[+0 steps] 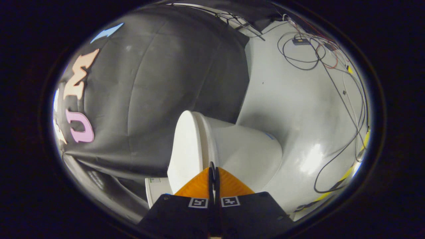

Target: Open the toilet lid.

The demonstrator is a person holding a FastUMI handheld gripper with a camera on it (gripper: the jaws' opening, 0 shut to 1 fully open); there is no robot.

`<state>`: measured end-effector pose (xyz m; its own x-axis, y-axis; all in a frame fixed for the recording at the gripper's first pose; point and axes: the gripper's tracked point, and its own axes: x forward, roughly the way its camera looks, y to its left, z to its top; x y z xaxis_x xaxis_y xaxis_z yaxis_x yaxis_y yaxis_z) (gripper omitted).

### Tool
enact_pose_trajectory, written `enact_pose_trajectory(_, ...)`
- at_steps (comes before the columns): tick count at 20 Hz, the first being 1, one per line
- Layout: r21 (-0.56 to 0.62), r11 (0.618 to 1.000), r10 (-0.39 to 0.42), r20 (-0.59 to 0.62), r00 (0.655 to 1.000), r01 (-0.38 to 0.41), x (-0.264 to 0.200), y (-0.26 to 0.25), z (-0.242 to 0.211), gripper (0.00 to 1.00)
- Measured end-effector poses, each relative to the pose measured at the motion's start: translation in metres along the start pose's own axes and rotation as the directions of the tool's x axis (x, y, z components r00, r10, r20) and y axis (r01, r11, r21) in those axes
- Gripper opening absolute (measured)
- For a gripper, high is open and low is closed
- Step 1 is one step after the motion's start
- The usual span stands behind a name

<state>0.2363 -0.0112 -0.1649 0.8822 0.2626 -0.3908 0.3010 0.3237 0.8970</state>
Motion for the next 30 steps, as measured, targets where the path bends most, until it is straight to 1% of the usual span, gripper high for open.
enact_pose_trajectory(3, -0.071, 0.997, -0.039, 0.021, 0.999, 0.040, -0.016, 0.025, -0.005, 0.00)
enact_pose_trajectory(7, -0.174, 0.981, -0.072, 0.087, 0.994, 0.086, -0.036, 0.065, -0.015, 0.00)
enact_pose_trajectory(10, -0.251, 0.959, -0.094, 0.150, 0.984, 0.130, -0.053, 0.096, -0.022, 0.00)
enact_pose_trajectory(13, -0.348, 0.921, -0.100, 0.217, 0.971, 0.173, -0.070, 0.130, -0.034, 0.00)
enact_pose_trajectory(16, -0.429, 0.868, -0.120, 0.306, 0.944, 0.249, -0.088, 0.167, -0.048, 0.00)
enact_pose_trajectory(20, -0.552, 0.777, -0.077, 0.393, 0.916, 0.302, -0.103, 0.215, -0.084, 0.00)
enact_pose_trajectory(22, -0.597, 0.728, -0.065, 0.428, 0.901, 0.336, -0.116, 0.233, -0.092, 0.00)
enact_pose_trajectory(24, -0.627, 0.688, -0.046, 0.464, 0.884, 0.365, -0.120, 0.253, -0.108, 0.00)
enact_pose_trajectory(27, -0.674, 0.617, -0.016, 0.506, 0.863, 0.407, -0.130, 0.274, -0.134, 0.00)
enact_pose_trajectory(30, -0.702, 0.565, 0.013, 0.532, 0.847, 0.433, -0.136, 0.295, -0.153, 0.00)
